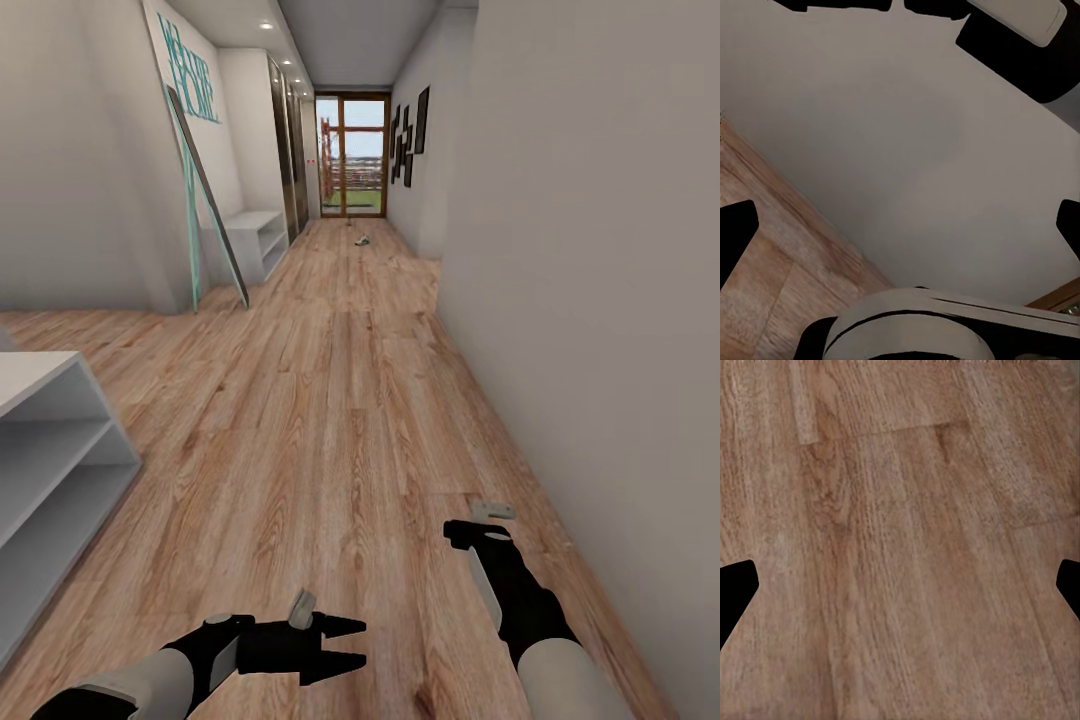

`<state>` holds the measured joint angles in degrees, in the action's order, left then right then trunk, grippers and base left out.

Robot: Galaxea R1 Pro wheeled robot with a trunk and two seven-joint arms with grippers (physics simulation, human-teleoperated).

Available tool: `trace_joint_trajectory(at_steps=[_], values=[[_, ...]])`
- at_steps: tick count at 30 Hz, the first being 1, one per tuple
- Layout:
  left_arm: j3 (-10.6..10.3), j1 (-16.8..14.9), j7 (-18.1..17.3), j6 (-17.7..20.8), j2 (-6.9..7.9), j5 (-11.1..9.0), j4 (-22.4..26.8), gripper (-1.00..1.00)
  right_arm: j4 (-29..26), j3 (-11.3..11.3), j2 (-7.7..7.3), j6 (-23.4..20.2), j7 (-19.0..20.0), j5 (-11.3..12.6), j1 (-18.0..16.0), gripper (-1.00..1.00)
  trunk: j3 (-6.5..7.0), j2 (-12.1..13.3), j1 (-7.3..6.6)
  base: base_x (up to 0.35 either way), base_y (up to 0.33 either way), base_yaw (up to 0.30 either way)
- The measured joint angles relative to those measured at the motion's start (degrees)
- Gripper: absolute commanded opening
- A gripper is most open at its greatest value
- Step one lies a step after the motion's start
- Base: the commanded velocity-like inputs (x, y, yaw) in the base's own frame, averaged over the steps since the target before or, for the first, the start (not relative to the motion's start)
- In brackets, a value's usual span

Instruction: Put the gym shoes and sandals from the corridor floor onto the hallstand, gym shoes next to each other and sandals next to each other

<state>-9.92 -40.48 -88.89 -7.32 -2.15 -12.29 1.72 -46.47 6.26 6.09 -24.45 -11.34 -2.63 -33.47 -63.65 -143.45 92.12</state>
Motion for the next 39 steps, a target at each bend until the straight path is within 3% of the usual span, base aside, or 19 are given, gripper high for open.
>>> trace_joint_trajectory(at_steps=[1,3,4,5,7,10,13,17,22,39], values=[[0.53,-0.42,0.1,0.28,3.01,-0.15,1.8,1.0,-0.1,0.01,0.0,0.0,-0.01,-0.01,0.0,1.0,0.0,0.0,0.0,0.0,0.0,0.0],[0.37,-0.54,0.42,1.01,4.57,-0.17,2.82,1.0,-0.13,0.01,0.0,0.0,-0.01,-0.02,0.0,1.0,0.0,0.0,0.0,0.0,0.0,0.0],[0.69,-0.65,4.42,3.64,6.3,-0.31,7.22,1.0,-0.22,0.01,0.0,0.0,-0.06,-0.06,0.0,1.0,0.01,0.0,0.0,0.0,0.0,0.0],[0.45,-0.69,7.26,4.38,6.77,-0.35,9.04,1.0,-0.25,0.01,0.0,0.0,-0.07,-0.07,0.0,1.0,0.0,0.0,0.0,0.0,0.0,0.0],[0.54,-0.69,10.69,4.84,7.0,-0.38,10.41,1.0,-0.26,0.01,0.0,0.0,-0.08,-0.07,0.0,1.0,0.0,0.0,0.0,0.0,0.0,0.0],[2.06,-0.65,20.58,5.32,7.19,-0.44,12.07,1.0,-0.28,0.01,0.0,0.0,-0.07,-0.07,0.0,1.0,0.06,0.0,0.0,0.0,0.0,0.0],[4.03,-0.56,28.14,5.33,7.11,-0.45,12.55,1.0,-0.29,0.0,0.0,0.0,-0.09,-0.08,0.0,1.0,0.24,0.0,0.0,0.0,0.0,0.0],[5.46,-0.41,34.36,4.97,6.97,-0.47,12.76,1.0,-0.27,-0.03,0.0,0.0,-0.09,-0.08,0.0,1.0,0.57,0.0,0.0,0.0,0.0,0.0],[6.36,-0.21,44.97,3.06,6.81,-0.58,12.98,1.0,0.04,-0.11,0.0,0.0,-0.02,-0.09,0.0,1.0,1.02,0.0,0.0,0.0,0.0,0.0],[6.36,-0.17,47.91,2.59,5.76,-0.15,13.1,1.0,0.23,-0.16,0.0,0.0,-0.01,-0.16,0.0,1.0,2.62,0.0,0.0,0.0,0.0,0.0]])
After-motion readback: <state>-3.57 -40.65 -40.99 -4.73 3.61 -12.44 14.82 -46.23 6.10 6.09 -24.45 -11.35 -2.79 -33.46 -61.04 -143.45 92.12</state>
